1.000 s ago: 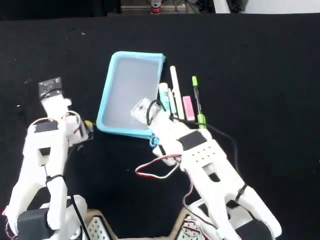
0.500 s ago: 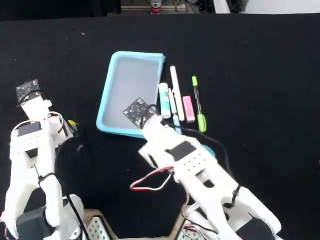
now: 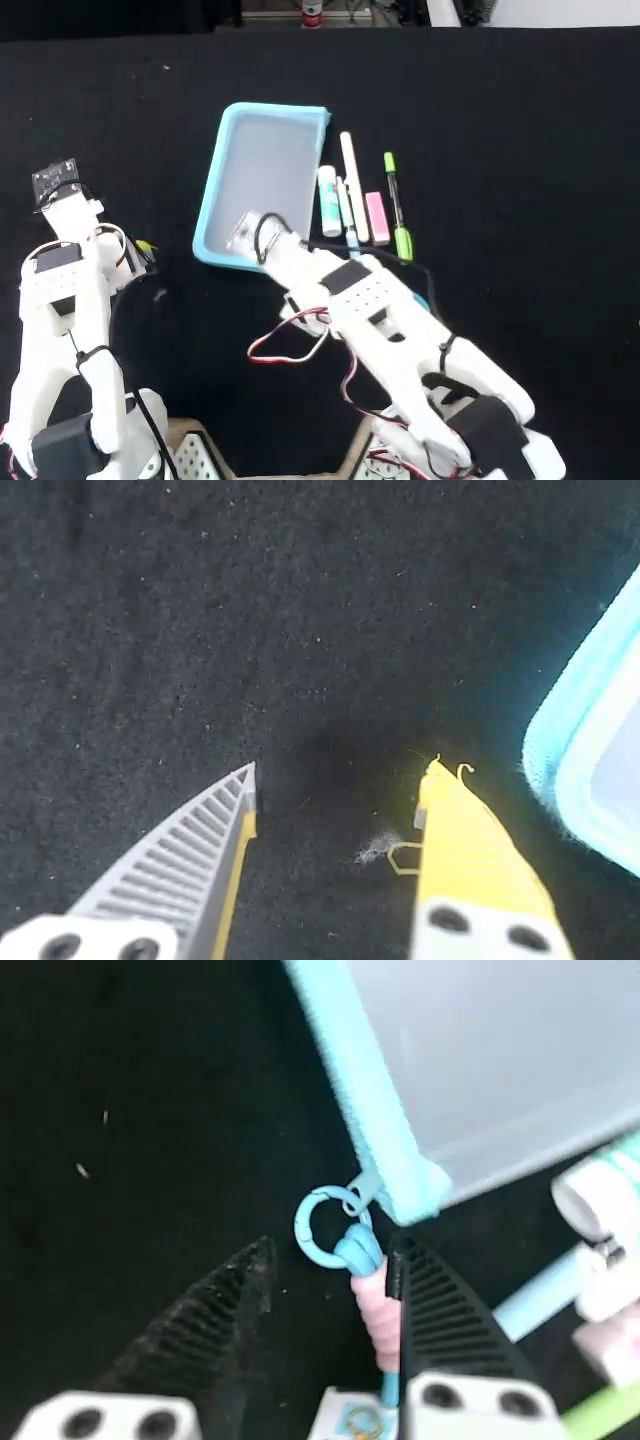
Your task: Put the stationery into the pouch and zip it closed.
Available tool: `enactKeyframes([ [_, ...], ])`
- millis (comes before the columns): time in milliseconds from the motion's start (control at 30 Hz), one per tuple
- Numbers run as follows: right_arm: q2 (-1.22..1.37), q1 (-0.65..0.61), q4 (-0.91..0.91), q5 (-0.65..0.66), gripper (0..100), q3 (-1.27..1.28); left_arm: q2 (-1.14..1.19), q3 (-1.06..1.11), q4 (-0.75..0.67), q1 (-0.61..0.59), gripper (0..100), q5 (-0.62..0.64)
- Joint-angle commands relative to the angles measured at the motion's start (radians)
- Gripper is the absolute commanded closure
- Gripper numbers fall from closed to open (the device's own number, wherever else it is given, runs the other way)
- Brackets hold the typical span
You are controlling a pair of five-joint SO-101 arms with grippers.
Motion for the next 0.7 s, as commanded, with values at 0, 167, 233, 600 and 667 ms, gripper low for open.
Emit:
enactKeyframes([
  [0, 0.067, 0.049, -0.064, 0.107, 80.8, -0.061, -0.012, -0.062, 0.006, 0.027, 75, 0.0],
  [167, 0.159, 0.061, -0.081, 0.124, 83.8, -0.097, -0.012, -0.062, 0.006, 0.025, 75, -0.002],
  [233, 0.15, 0.075, -0.069, 0.109, 94.7, -0.108, -0.012, -0.064, 0.006, 0.025, 75, -0.002],
  [600, -0.173, 0.149, 0.114, -0.127, 98.6, -0.005, -0.012, -0.068, 0.006, 0.025, 75, -0.003],
  [667, -0.174, 0.149, 0.127, -0.149, 98.2, 0.022, -0.012, -0.067, 0.006, 0.025, 75, -0.003],
])
